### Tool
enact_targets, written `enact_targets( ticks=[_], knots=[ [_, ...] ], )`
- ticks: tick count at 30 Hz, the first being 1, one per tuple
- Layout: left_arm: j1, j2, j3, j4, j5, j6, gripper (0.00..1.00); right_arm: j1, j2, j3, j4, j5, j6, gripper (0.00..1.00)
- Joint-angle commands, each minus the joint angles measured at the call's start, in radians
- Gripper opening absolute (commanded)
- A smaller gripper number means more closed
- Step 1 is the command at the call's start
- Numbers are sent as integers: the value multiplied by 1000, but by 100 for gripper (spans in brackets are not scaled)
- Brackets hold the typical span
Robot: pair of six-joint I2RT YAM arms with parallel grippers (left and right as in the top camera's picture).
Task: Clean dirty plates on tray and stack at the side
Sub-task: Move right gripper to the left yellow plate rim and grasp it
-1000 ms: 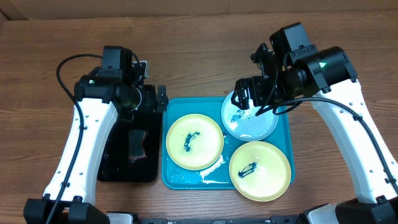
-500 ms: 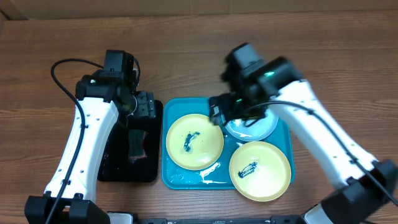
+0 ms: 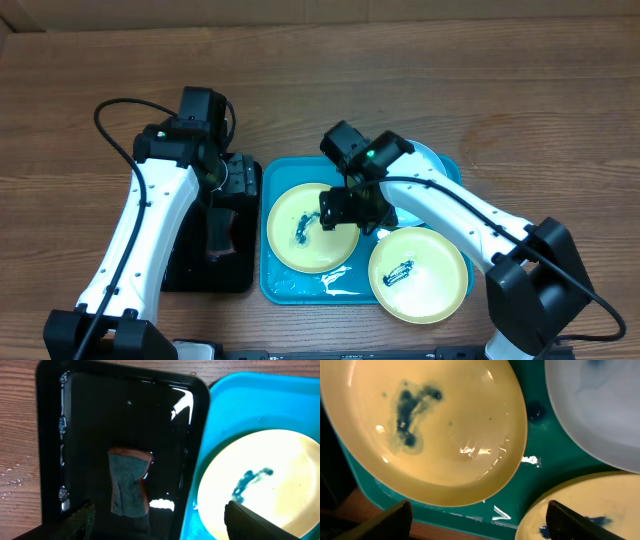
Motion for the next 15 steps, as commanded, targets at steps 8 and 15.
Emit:
enact_targets(
  ticks=[8,15],
  knots=[
    [-14,-3,-9,-1,-13,2,84,-2,3,-186,237,-83,42,77],
    [-14,-3,-9,-18,-10,2,83,-2,3,-211,315,-19,95,58]
  ],
)
